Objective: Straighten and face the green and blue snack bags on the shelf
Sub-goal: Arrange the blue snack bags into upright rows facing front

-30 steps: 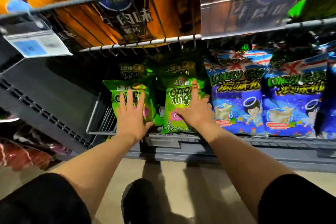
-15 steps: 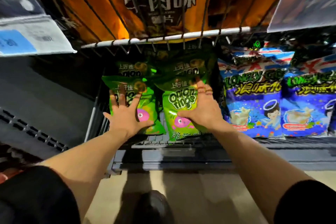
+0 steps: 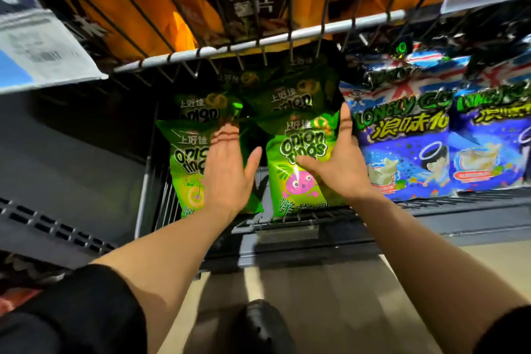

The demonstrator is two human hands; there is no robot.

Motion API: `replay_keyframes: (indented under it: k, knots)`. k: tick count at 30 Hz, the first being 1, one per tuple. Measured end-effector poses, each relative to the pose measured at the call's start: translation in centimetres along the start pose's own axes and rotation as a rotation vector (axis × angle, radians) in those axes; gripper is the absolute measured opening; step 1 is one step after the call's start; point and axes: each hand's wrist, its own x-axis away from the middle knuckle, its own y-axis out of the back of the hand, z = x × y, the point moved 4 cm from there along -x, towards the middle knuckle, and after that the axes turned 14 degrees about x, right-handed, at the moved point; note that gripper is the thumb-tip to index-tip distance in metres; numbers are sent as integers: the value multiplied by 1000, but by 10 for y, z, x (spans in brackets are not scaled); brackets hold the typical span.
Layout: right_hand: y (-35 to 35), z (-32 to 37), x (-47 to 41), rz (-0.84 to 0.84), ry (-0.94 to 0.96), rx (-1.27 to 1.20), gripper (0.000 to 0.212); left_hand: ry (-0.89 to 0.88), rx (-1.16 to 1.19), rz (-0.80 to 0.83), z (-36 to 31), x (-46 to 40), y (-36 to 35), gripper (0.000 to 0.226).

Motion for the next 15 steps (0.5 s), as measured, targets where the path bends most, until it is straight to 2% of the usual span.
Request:
replay_keyframes:
  k: [1,3,6,8,10,12,13,15]
  knots:
    - [-1,-1,0,-43,-14,-79,122,35,137,20,-8,-1,-3,77]
    - [-2,-5,0,-109,-49,-122,105,131,308,20,-21,-2,-10,83]
    - [4,-11,0,-274,-104,-98,77,204,319,-34,-32,-7,-22,75]
    - [11,-11,2,-373,-123,-148,67,288,390,-31,-36,-13,-31,68]
    - [16,-13,-3,-346,-179,-203,56,344,500,-19,-42,-19,-37,67]
    - [18,-17,-12,-212,-261,-282,46,380,564,-3,-49,-23,-42,75]
    - [20,-18,-14,-160,-257,-239,44,390,572,-18,-49,-25,-43,81]
    - [25,-16,-9,-180,-121,56,39,427,608,-67,-46,-28,-43,83]
